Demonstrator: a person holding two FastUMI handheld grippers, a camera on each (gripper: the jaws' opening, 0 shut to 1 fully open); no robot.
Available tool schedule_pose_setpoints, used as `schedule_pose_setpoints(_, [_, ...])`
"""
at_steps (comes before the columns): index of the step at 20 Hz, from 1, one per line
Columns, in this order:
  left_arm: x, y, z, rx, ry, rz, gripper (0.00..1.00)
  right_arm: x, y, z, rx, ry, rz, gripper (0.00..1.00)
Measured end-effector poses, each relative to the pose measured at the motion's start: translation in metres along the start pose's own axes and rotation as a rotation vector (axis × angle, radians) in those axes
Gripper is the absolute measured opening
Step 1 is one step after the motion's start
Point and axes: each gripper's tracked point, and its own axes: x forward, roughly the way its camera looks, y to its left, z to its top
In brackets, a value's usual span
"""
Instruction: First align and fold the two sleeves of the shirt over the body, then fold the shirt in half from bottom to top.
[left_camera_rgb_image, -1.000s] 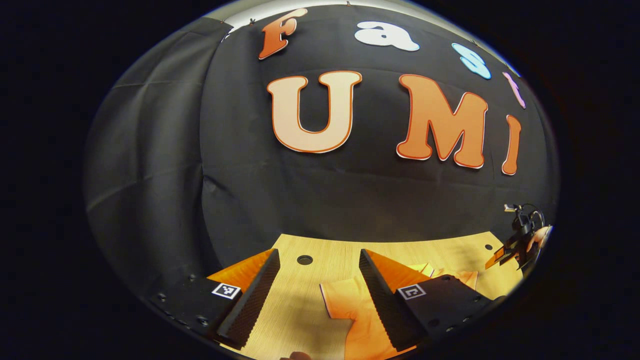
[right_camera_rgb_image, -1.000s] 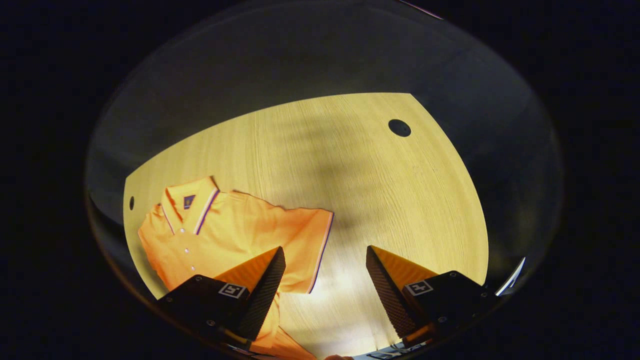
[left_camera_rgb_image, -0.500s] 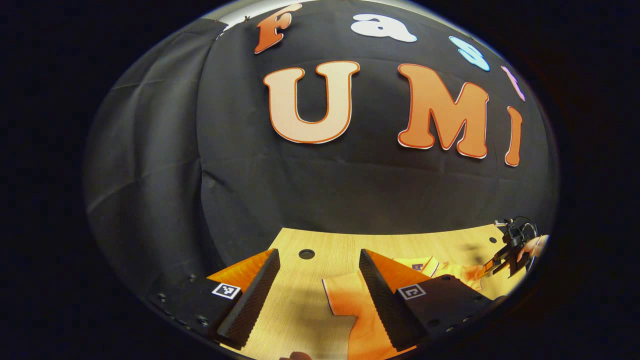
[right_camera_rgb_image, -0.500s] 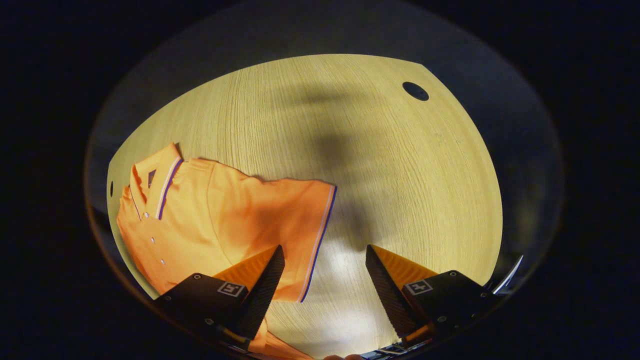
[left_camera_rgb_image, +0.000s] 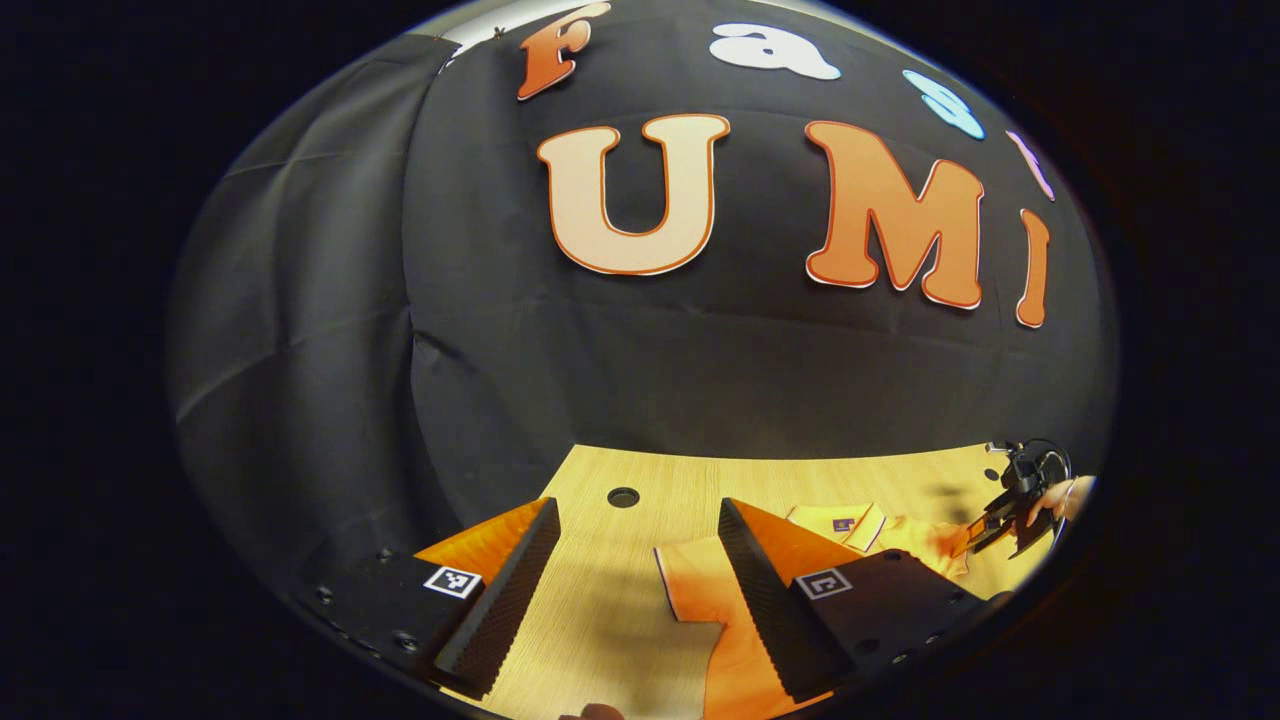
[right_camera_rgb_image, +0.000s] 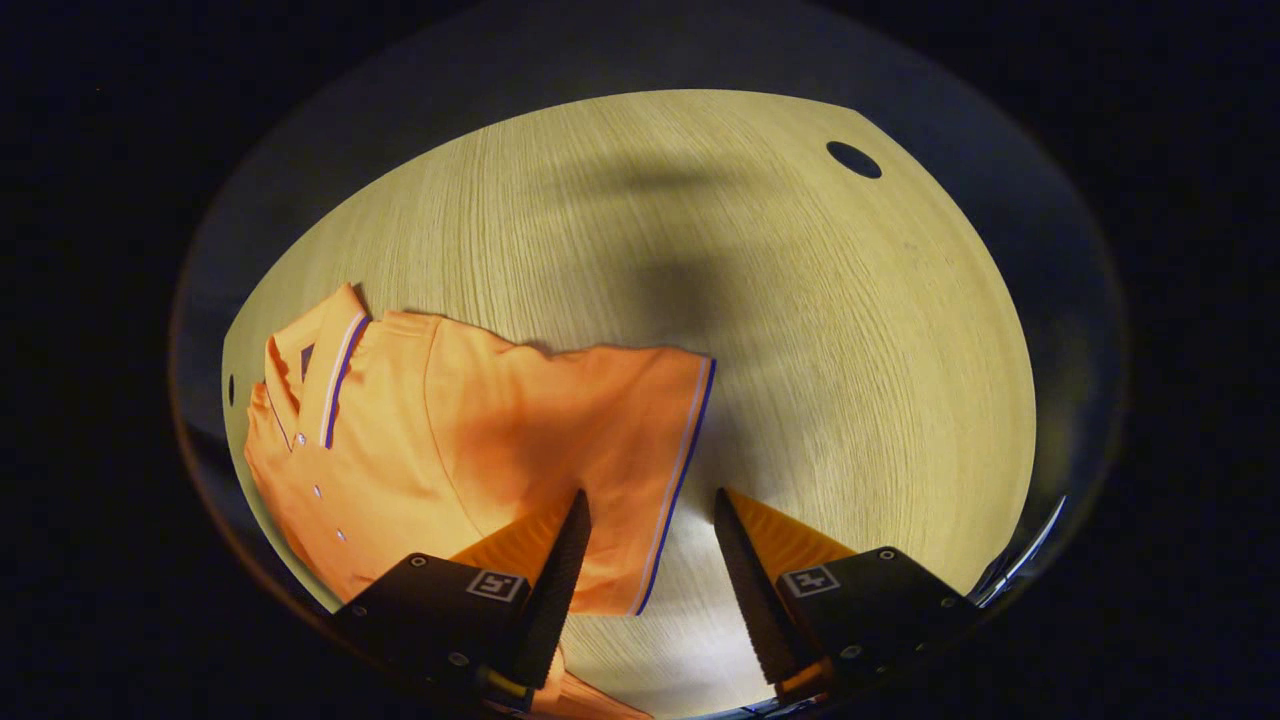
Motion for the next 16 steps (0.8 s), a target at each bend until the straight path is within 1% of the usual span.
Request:
schedule_pose_setpoints(1, [-0.002, 0.002, -0.005, -0.002, 0.003, -0.002, 0.98, 0.0, 0.001, 0.0, 0.009, 0.003, -0.001, 0.77])
schedule_pose_setpoints(3, [-0.004, 0.007, -0.006, -0.01, 0.006, 0.008, 0.98, 0.001, 0.004, -0.002, 0.011, 0.009, -0.001, 0.65])
schedule_pose_setpoints(4, [-0.004, 0.007, -0.006, -0.015, 0.008, 0.003, 0.98, 0.002, 0.007, -0.002, 0.018, 0.004, -0.001, 0.52])
schedule_pose_setpoints(5, [-0.003, 0.007, -0.008, -0.018, 0.012, 0.004, 0.98, 0.001, 0.007, -0.001, 0.024, -0.007, 0.001, 0.41])
schedule_pose_setpoints(6, [-0.004, 0.008, -0.009, -0.019, 0.016, 0.0, 0.98, 0.001, 0.008, 0.0, 0.04, -0.025, 0.005, 0.31])
schedule_pose_setpoints(7, [-0.006, 0.01, -0.01, -0.019, 0.017, -0.001, 0.98, 0.002, 0.008, 0.001, 0.062, -0.038, 0.008, 0.24])
schedule_pose_setpoints(8, [-0.005, 0.012, -0.011, -0.018, 0.016, -0.002, 0.98, 0.001, 0.007, 0.001, 0.062, -0.052, 0.012, 0.09])
schedule_pose_setpoints(10, [-0.008, 0.016, -0.007, -0.011, 0.01, -0.002, 0.98, -0.001, 0.007, 0.001, 0.05, -0.066, 0.029, 0.09])
schedule_pose_setpoints(12, [-0.01, 0.02, -0.003, -0.002, -0.003, 0.0, 0.98, -0.005, 0.015, 0.0, 0.083, -0.063, 0.058, 0.09])
schedule_pose_setpoints(14, [-0.013, 0.024, 0.0, 0.004, -0.012, -0.005, 0.98, -0.012, 0.017, 0.006, 0.07, -0.107, 0.048, 0.09])
schedule_pose_setpoints(16, [-0.015, 0.024, 0.001, 0.003, -0.018, -0.013, 0.98, -0.029, 0.024, 0.01, 0.037, -0.14, 0.048, 0.08])
